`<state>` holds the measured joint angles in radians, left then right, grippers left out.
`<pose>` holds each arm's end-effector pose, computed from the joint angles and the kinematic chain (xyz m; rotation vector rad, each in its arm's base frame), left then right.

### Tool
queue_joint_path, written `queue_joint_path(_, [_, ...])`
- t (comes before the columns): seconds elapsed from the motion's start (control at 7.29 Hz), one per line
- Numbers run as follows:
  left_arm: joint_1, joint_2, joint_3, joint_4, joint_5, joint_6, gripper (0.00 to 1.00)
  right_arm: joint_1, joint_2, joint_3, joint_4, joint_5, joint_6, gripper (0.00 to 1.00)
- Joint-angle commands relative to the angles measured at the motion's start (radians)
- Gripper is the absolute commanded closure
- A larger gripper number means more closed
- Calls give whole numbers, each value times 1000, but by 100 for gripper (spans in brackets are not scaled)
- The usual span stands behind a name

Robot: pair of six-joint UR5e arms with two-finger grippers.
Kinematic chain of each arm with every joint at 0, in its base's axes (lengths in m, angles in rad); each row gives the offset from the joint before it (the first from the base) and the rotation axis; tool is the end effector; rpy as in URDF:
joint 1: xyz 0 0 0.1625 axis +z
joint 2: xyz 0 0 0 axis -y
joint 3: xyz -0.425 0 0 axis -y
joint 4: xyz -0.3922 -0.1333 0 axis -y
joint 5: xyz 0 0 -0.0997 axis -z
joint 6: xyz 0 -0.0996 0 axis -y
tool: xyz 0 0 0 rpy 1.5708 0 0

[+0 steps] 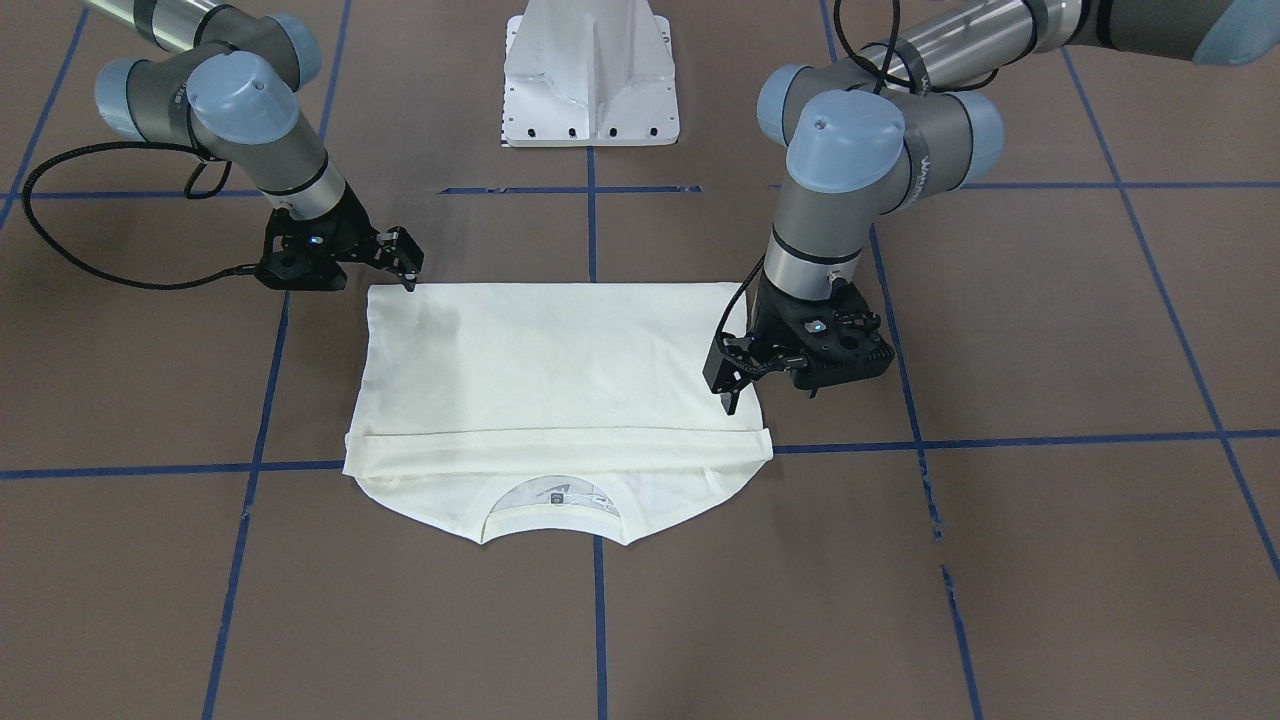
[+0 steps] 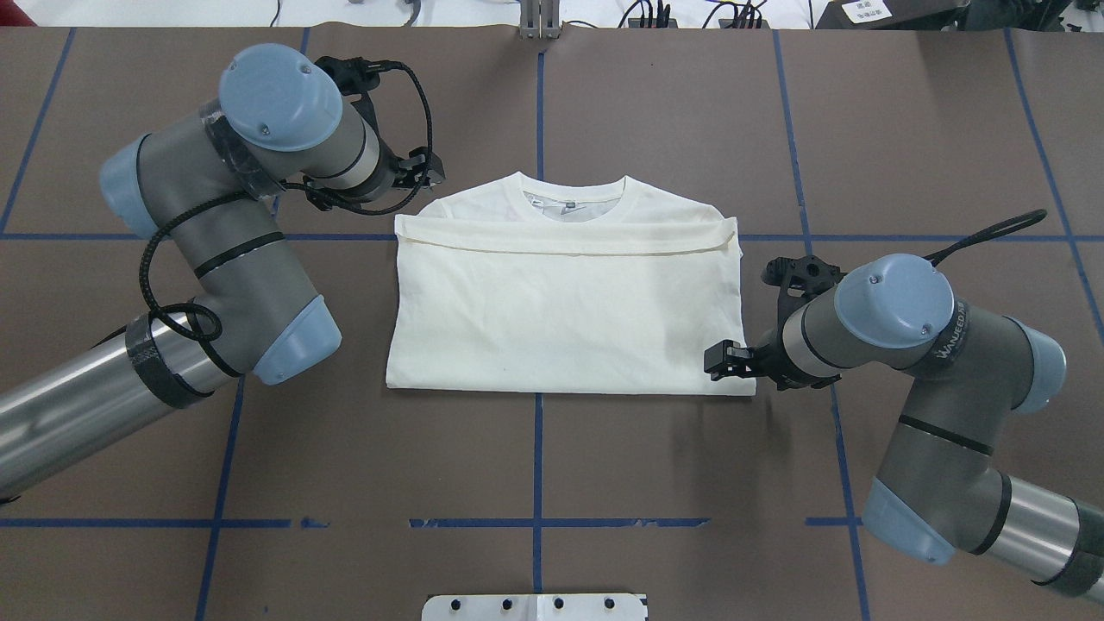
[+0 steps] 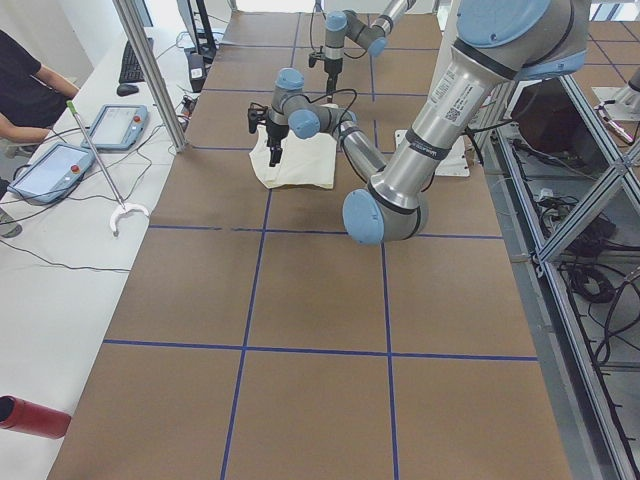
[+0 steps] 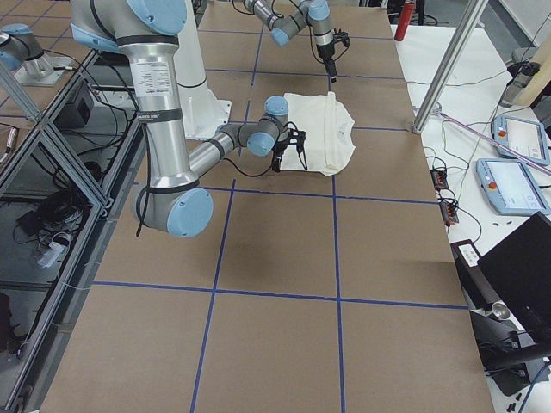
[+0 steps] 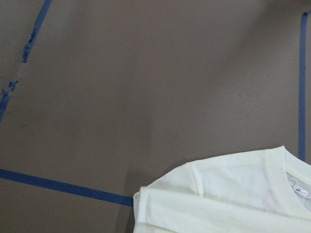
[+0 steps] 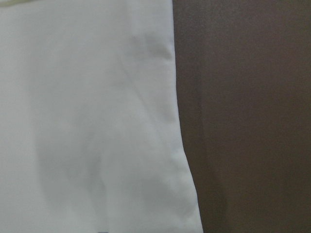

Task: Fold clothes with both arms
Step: 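Lower the right gripper to the folded shirt's near corner and grasp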

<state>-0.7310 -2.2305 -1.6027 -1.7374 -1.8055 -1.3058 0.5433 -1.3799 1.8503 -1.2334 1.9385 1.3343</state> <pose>0.4484 -0.5500 0.2361 0.2156 0.8595 -0.3346 -0.4344 -0.3762 0.3942 -0.0178 -0.8705 0.1387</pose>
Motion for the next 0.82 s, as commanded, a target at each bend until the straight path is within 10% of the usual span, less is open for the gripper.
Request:
queue_joint_path(0.0, [1, 0, 0, -1, 0, 0, 0, -5, 1, -11, 0, -3, -1, 15])
queue_joint_path(0.69, [2, 2, -9, -1, 3, 0, 0, 9, 5, -17, 0, -10, -17, 26])
